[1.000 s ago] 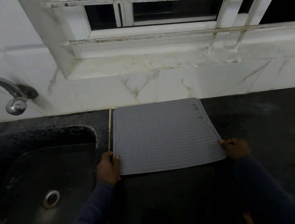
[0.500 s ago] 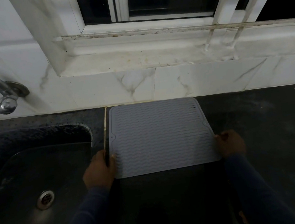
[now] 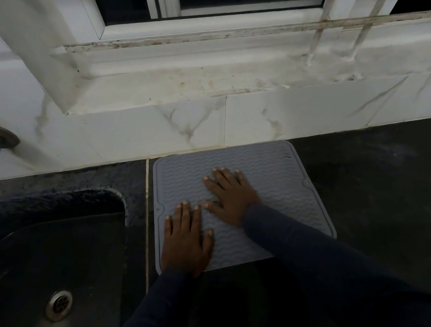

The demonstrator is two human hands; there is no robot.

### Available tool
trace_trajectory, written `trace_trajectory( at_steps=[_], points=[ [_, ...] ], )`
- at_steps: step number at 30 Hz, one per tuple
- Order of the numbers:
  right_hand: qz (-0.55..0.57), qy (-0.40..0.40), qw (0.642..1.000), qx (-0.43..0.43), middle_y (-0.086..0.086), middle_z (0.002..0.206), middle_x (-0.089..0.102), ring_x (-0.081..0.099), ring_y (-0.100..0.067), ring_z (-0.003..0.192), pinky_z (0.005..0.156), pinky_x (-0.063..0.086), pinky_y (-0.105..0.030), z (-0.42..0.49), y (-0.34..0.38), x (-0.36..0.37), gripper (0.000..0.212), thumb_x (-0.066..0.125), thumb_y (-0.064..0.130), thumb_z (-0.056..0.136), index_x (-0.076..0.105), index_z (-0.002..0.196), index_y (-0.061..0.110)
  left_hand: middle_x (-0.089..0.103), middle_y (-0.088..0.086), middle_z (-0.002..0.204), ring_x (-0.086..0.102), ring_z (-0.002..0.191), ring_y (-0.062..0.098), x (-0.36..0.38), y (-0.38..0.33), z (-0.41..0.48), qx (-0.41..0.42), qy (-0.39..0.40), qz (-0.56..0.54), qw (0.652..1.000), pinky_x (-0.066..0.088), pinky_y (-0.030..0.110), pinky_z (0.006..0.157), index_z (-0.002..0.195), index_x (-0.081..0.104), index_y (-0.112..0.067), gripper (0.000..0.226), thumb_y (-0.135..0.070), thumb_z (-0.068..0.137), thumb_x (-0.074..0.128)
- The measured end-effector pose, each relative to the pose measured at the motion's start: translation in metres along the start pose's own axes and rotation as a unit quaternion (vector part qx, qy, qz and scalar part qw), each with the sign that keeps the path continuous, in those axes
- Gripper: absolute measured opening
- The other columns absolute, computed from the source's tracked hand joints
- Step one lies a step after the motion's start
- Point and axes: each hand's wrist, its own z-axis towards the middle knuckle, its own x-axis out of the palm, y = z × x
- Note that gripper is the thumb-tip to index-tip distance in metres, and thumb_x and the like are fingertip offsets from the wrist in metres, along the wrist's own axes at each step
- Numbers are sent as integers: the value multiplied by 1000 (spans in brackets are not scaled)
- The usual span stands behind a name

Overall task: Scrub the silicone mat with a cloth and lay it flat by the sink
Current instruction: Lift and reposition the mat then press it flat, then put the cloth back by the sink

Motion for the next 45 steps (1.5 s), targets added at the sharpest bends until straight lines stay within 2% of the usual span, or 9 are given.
trace_trajectory(
  at_steps=[2,8,15,25,31,34,37,41,45],
  points=[
    [0,-16,1000,6,-4,163,7,0,-22,149,117,-6,-51,4,-25,-6,69,23,65,95,10,154,32,8,13,159,4,147,27,-2,-1,0,6,-10,-12,1000,-2,45,117,152,16,-15,74,-57,91,17],
    [56,-63,967,241,-8,162,11,4,-25,149,119,3,-50,1,-123,-19,69,22,63,94,17,153,27,5,11,160,0,147,25,-7,-1,10,-1,-20,-64,998,-1,50,118,153,12,-20,77,-60,87,21],
    [77,-65,962,255,-9,162,4,-3,-25,149,119,-4,-47,-16,-108,-18,71,23,63,96,12,155,25,-5,8,161,-7,147,25,-20,11,89,-23,3,-4,1000,-7,51,117,152,2,-30,78,-73,86,11],
    [105,-64,954,272,-11,162,6,0,-28,149,119,-3,-46,-118,-53,7,79,10,68,87,14,155,28,4,12,160,-3,147,27,-15,2,43,-28,-10,-39,999,-4,51,117,152,17,-24,74,-66,91,14],
    [96,-45,951,291,-15,146,43,30,-35,139,116,14,-53,-217,-31,5,54,51,46,91,51,138,18,33,20,150,24,141,36,5,-35,-51,-29,-25,-71,997,13,57,114,139,47,-14,64,-51,89,31],
    [78,-149,940,298,-19,125,59,46,-42,126,109,27,-60,-266,-24,-3,33,69,27,82,69,111,12,46,24,139,40,132,41,8,-64,-75,-3,-25,-79,997,27,59,109,123,61,-11,55,-45,85,40],
    [90,-263,904,325,-21,135,53,42,-42,131,109,25,-57,-307,-20,-15,48,75,21,77,64,123,13,59,22,123,55,115,39,7,-98,-91,58,-24,-120,991,39,52,103,111,67,-8,53,-45,85,41],
    [187,-137,864,447,-17,151,33,38,-38,134,104,36,-52,-331,-34,-11,90,76,36,77,26,151,20,59,14,126,55,117,29,-1,-138,-111,85,11,-183,979,38,33,103,114,67,-11,52,-47,85,43],
    [222,-111,863,439,-21,128,51,52,-41,113,92,46,-49,-337,-40,0,66,69,25,79,42,138,15,63,8,113,59,105,17,-10,-159,-129,79,31,-276,958,38,15,93,112,68,-10,37,-34,87,54]
  ],
)
